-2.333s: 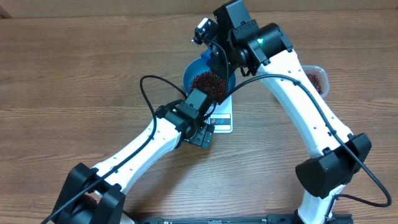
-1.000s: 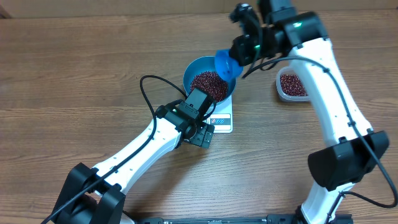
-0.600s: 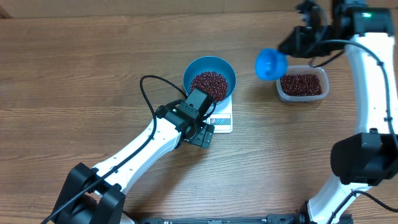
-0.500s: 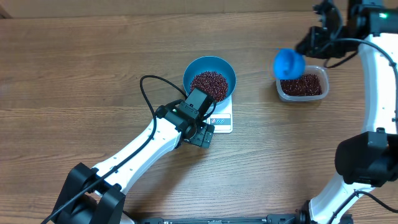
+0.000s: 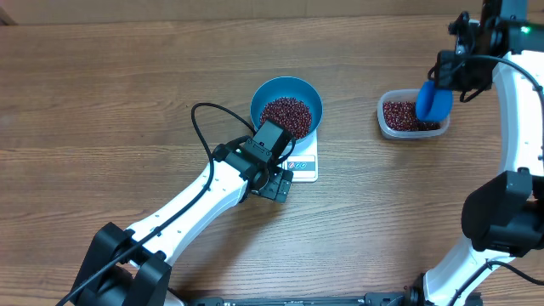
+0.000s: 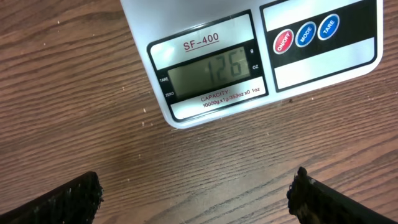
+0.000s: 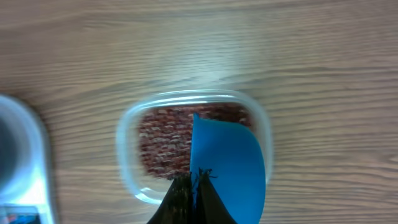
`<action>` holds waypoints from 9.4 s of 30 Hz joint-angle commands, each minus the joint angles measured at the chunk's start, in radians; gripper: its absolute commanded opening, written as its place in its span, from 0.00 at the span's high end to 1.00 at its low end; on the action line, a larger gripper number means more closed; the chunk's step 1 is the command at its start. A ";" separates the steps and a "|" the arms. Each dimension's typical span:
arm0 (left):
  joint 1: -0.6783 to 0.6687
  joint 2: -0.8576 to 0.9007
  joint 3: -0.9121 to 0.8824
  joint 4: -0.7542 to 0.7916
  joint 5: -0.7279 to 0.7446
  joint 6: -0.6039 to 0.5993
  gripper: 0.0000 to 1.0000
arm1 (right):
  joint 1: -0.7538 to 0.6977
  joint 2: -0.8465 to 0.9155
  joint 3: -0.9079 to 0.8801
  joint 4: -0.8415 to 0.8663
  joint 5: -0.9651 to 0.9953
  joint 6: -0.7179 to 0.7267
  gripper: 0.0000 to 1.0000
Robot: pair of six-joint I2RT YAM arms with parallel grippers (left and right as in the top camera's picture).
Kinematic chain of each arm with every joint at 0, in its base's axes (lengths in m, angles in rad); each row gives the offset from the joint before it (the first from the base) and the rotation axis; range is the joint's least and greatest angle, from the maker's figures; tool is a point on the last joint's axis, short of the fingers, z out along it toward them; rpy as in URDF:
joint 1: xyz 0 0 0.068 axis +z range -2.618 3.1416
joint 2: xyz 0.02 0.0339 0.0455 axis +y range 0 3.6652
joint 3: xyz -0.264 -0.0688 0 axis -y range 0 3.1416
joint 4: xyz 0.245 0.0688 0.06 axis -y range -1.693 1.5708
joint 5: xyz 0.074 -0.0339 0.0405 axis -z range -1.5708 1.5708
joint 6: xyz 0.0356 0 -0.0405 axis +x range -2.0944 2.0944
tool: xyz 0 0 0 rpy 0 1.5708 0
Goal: Scoop item into bowl and weigh 150g on scale
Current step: 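Scoop a small amount of beans with the blue cup, right gripper, then carry the blue cup over the teal bowl with the right gripper, then tilt the blue cup slowly to trickle beans into the teal bowl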
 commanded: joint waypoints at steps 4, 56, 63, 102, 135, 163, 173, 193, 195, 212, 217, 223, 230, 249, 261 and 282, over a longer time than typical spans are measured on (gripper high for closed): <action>0.011 0.001 -0.010 0.001 -0.013 0.019 0.00 | 0.004 -0.010 -0.138 0.125 0.111 0.004 0.96; 0.011 0.001 -0.010 0.001 -0.013 0.019 0.00 | -0.198 -0.014 -0.153 0.128 -0.564 0.150 0.96; 0.011 0.001 -0.010 0.001 -0.013 0.019 0.00 | -0.192 -0.014 -0.040 0.032 -0.576 0.126 0.96; 0.011 0.001 -0.010 0.000 -0.013 0.019 0.00 | 0.562 -0.027 0.159 0.085 -0.183 -0.192 0.96; 0.011 0.001 -0.010 0.001 -0.013 0.019 0.00 | 0.615 -0.025 0.158 0.104 -0.067 -0.260 0.93; 0.011 0.001 -0.010 0.000 -0.013 0.019 0.00 | 0.615 -0.021 0.158 0.132 -0.077 -0.268 0.96; 0.011 0.001 -0.010 0.000 -0.013 0.019 0.00 | 0.613 -0.021 0.158 0.136 -0.151 -0.272 0.96; 0.011 0.001 -0.010 0.001 -0.013 0.019 0.00 | 0.606 -0.015 0.157 0.152 -0.132 -0.278 0.96; 0.011 0.001 -0.010 0.001 -0.013 0.019 0.00 | 0.607 -0.015 0.157 0.140 -0.164 -0.315 0.96; 0.011 0.001 -0.010 0.001 -0.013 0.019 0.00 | 0.606 -0.014 0.157 0.156 -0.171 -0.286 0.96; 0.011 0.001 -0.010 0.000 -0.013 0.019 0.00 | 0.606 -0.013 0.157 0.160 -0.169 -0.286 0.96; 0.011 0.001 -0.010 0.000 -0.013 0.019 0.00 | 0.606 -0.012 0.157 0.172 -0.148 -0.286 0.96; 0.011 0.001 -0.010 0.000 -0.013 0.019 0.00 | 0.611 -0.012 0.157 0.139 -0.190 -0.338 0.96; 0.011 0.001 -0.010 0.000 -0.013 0.019 0.00 | 0.602 -0.012 0.157 0.148 -0.171 -0.297 0.96; 0.011 0.001 -0.010 0.001 -0.013 0.019 0.00 | 0.602 -0.011 0.157 0.152 -0.171 -0.296 0.96; 0.011 0.001 -0.010 0.001 -0.013 0.019 0.00 | 0.605 -0.008 0.157 0.145 -0.127 -0.262 0.96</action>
